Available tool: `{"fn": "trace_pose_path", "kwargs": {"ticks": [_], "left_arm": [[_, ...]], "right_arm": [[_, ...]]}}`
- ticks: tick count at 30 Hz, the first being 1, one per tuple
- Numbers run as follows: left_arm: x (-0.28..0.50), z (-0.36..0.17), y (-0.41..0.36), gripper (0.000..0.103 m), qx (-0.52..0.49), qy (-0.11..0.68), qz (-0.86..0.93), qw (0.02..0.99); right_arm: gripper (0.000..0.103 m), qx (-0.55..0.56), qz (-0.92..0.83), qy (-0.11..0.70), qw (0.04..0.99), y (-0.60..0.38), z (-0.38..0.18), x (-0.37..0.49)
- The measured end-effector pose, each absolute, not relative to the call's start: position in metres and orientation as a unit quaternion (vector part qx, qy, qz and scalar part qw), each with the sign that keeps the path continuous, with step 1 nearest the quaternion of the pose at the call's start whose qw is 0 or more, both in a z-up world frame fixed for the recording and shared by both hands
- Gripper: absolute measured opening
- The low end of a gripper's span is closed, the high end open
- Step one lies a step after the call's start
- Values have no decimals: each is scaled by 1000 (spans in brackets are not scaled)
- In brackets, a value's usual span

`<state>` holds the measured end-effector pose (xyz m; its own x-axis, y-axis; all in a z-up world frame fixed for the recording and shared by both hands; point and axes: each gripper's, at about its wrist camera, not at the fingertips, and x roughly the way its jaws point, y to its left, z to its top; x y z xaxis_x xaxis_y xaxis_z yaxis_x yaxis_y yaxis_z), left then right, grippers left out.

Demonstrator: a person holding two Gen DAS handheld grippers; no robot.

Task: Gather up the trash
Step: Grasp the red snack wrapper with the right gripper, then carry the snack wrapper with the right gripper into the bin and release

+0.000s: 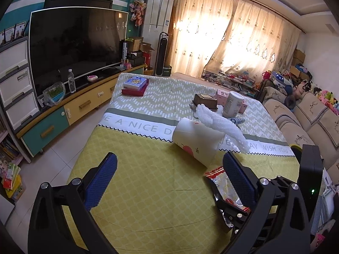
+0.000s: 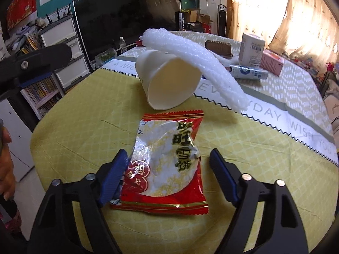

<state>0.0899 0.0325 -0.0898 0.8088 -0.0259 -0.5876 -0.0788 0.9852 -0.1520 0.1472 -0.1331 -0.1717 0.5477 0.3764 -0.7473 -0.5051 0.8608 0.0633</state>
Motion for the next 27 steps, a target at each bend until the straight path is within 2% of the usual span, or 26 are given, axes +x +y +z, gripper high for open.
{"fn": "trace_pose_path", "kwargs": {"ticks": [3,5,6,8,11,27], "left_arm": [[90,-90,29,98,-84,310,12,947],[90,-90,28,98,-83,310,12,947],[90,-90,27,98,-83,310,12,947],[91,-91,25,98,-82,311,11,947],[92,-92,21,98,-80,314,8,946],[95,-92,2,98,-62,310,-14,948]], "right_arm": [[59,-90,242,398,880,-134,-172,145],[44,-93,238,393,883,-137,-172,144],[42,-90,240,393,883,-139,-172,143],[27,-76,249,392,882,-145,-171,144],[12,-58,255,389,883,-153,-167,144],[9,56,221,356,906,-248,-139,143]]}}
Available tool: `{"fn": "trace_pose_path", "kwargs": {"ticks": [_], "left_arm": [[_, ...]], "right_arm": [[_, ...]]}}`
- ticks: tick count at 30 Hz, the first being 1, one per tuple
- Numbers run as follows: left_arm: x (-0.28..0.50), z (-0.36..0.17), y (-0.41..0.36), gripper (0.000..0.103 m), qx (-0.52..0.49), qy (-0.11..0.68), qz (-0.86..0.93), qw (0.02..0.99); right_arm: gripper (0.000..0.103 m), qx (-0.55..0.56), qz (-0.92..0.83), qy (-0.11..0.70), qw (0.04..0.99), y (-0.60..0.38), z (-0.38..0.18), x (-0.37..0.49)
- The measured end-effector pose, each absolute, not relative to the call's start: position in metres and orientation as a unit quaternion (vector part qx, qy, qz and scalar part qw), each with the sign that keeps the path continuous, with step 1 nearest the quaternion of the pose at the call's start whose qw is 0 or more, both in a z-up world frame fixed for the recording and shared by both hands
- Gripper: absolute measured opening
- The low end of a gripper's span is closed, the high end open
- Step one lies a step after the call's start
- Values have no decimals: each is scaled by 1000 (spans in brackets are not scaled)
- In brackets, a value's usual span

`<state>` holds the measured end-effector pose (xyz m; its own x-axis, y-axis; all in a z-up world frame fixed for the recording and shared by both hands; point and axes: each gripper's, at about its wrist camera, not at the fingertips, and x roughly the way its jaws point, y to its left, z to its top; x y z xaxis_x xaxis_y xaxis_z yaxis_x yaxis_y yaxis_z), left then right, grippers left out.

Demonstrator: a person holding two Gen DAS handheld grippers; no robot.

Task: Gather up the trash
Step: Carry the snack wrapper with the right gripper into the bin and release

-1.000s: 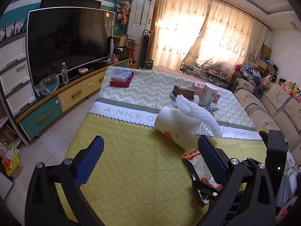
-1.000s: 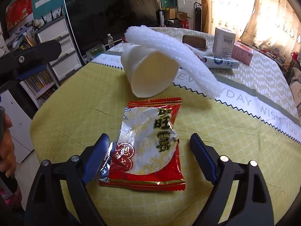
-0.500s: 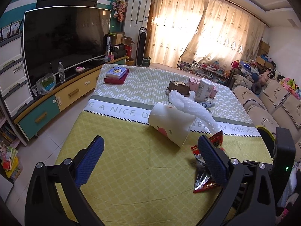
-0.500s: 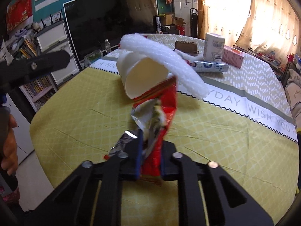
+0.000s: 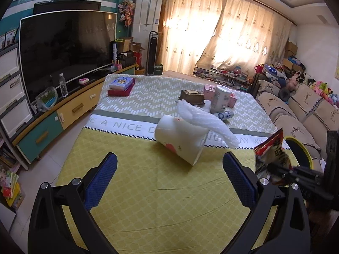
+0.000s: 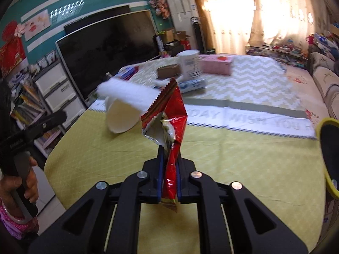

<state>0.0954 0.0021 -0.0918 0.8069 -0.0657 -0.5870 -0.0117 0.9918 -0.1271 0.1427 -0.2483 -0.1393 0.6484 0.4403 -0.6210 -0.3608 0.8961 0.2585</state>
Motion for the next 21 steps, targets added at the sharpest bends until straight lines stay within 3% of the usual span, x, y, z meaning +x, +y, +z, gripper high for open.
{"fn": "trace_pose_path", "kwargs": {"ticks": [12,21], "left_arm": [[104,-96,-21,98,-47,321,-33,945],[109,-98,-32,98,-38,326,-39,944]], "right_arm": [[9,86,27,301,949,-391,-121,160],[12,99,-92,306,942,-487,-137,180]]}}
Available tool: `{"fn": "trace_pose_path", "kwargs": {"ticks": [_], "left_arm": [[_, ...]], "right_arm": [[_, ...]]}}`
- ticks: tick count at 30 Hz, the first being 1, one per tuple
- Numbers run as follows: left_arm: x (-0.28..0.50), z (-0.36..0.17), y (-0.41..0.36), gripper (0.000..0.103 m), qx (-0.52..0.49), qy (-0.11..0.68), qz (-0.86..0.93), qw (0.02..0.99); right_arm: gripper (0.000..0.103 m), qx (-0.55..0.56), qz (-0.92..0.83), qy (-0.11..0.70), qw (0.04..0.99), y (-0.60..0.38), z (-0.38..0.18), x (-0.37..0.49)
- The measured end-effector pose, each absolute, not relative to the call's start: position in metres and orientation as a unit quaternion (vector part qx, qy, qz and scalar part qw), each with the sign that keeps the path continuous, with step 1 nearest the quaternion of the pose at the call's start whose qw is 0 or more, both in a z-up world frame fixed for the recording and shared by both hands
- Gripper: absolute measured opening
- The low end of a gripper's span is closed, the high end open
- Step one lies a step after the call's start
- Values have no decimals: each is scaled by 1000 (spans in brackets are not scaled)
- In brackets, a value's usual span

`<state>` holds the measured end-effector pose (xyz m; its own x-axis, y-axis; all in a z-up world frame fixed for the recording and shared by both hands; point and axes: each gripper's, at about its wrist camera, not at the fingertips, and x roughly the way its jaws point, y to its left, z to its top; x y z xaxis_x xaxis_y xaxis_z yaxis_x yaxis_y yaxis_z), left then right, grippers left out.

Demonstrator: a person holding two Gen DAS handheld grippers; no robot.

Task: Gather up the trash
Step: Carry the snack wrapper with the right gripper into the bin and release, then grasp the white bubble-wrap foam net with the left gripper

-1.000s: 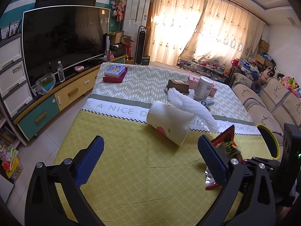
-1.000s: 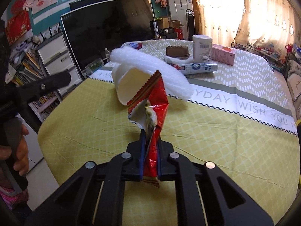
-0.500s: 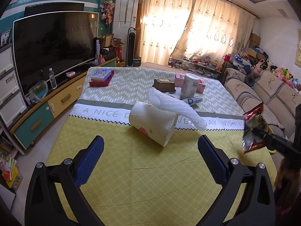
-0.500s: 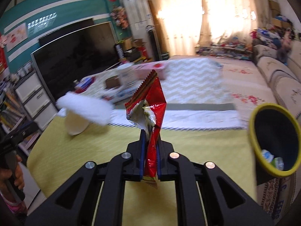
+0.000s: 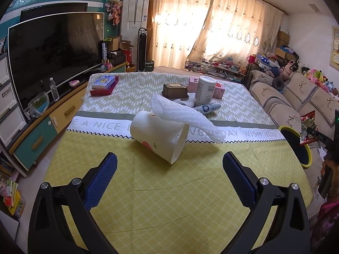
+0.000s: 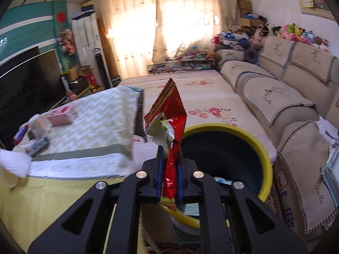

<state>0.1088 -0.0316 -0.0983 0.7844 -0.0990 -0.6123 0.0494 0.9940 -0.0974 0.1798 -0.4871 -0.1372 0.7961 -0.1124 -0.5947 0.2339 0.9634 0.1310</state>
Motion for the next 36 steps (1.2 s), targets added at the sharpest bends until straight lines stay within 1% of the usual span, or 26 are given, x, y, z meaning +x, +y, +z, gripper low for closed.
{"fn": "trace_pose_path", "kwargs": {"ticks": [3,6,7,8,10,14,18,20,22,29,33,36], "left_arm": [[111,-99,-36,98,-34,329,-43,943],[111,-99,-41,98,-28,330,-46,942],[111,-100,-42,98,-27,330,-47,942],[111,-99,-43,98,-26,329,-48,943],[112,-99,-44,98,-25,330,-50,943],[113,-100,-46,98,-25,331,-51,942],[116,-103,-46,98,-27,336,-55,940],[118,-105,-46,98,-29,340,-57,938],[122,-105,-46,98,-30,340,-58,938],[145,-102,-51,98,-26,338,-69,938],[165,-98,-56,98,-9,327,-64,943],[182,-100,-56,98,-6,330,-58,942]], "right_arm": [[12,98,-113,315,937,-504,-147,193],[15,98,-132,325,931,-521,-158,202],[22,100,-136,325,930,-526,-161,205],[33,101,-143,326,929,-530,-163,208],[45,101,-152,331,926,-535,-168,213],[58,104,-161,312,930,-533,-163,209],[58,106,-150,288,940,-518,-149,199],[60,109,-130,266,949,-502,-139,190],[63,111,-110,245,957,-483,-129,181],[67,95,-19,192,977,-401,-111,160],[68,81,4,182,980,-374,-110,158],[68,88,15,190,978,-362,-116,162]]}}
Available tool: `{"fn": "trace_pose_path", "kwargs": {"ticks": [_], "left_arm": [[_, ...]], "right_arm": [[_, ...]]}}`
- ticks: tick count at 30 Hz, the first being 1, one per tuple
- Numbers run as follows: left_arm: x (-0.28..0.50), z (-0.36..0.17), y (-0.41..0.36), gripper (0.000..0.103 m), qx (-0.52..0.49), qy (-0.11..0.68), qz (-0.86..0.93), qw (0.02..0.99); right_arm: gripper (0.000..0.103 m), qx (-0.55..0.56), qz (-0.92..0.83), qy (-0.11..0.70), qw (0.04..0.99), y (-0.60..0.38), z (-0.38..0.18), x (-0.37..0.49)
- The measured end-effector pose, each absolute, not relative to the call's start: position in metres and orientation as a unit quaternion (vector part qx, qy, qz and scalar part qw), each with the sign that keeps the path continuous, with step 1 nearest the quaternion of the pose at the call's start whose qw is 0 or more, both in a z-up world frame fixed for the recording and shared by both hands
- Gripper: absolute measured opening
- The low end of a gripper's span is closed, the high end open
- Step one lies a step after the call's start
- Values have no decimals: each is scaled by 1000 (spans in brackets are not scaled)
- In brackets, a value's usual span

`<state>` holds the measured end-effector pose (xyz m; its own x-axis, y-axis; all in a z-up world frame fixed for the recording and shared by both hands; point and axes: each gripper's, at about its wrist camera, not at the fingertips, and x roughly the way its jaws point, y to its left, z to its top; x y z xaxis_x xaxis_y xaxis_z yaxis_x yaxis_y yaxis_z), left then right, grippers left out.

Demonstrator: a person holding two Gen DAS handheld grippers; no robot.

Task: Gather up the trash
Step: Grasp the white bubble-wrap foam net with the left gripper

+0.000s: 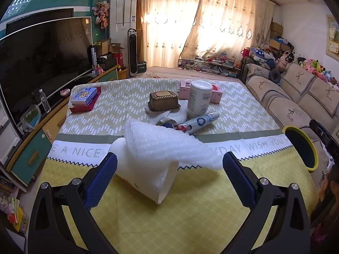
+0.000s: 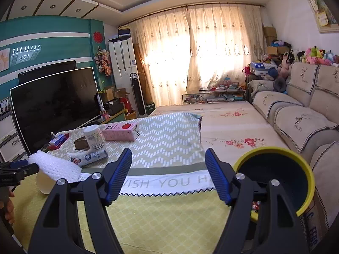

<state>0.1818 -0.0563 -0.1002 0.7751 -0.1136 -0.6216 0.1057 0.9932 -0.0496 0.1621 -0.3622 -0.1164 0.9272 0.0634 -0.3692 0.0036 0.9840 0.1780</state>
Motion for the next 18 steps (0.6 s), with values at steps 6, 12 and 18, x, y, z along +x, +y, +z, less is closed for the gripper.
{"fn": "trace_pose_path", "kwargs": {"ticks": [6,12,18], "left_arm": [[205,-105,-54,98,-16,336,-53,940],[215,-109,-55,79,-12,340,-41,940],[216,-109,-56,64,-6,328,-41,944]], "right_arm": [[68,86,17,194,977,-356,-115,168],[69,82,16,201,976,-356,-119,168],[70,80,15,204,976,-355,-124,167]]}}
